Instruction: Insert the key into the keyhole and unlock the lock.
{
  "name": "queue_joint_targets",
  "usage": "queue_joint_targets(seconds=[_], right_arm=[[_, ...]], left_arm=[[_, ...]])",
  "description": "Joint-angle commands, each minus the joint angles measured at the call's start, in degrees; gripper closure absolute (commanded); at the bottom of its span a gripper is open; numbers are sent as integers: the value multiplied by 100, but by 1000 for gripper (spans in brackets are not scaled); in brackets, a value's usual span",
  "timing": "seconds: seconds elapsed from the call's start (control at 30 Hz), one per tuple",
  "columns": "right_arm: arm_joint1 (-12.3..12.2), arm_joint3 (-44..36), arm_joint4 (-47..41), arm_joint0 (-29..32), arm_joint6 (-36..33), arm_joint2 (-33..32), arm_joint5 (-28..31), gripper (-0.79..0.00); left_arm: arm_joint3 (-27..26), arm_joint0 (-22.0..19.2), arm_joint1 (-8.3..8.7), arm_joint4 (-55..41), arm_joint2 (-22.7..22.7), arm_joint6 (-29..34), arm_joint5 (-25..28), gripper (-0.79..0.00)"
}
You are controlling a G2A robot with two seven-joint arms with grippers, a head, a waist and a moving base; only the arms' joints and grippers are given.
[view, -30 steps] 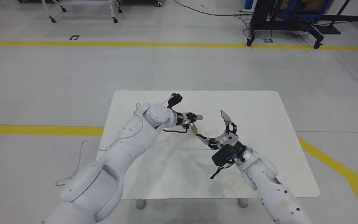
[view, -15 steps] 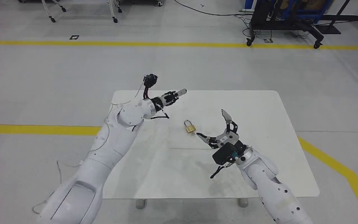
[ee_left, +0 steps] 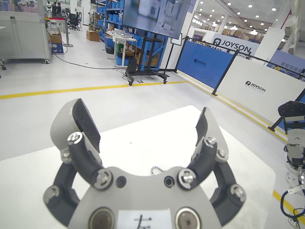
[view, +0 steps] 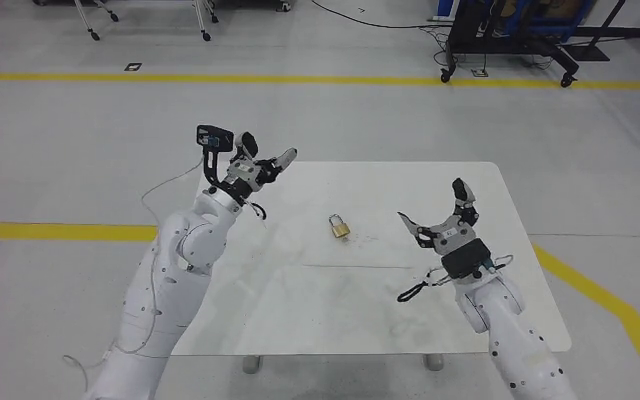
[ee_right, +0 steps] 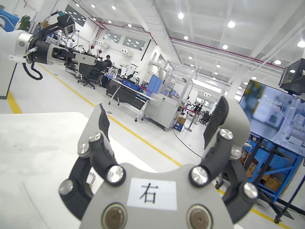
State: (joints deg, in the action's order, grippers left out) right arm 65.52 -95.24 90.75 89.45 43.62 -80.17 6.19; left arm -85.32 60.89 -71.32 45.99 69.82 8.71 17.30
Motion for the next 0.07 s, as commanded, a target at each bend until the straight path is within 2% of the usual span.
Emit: queue_joint_targets(seconds=[0.0,0.03], right_arm=[[0,0,0,0,0,0,0,-784],[0,-1,-2,1,-7,-1,-1,-785]], left_arm=[[0,0,0,0,0,0,0,-785],[-3,5,0,4,2,0,-1,-785]])
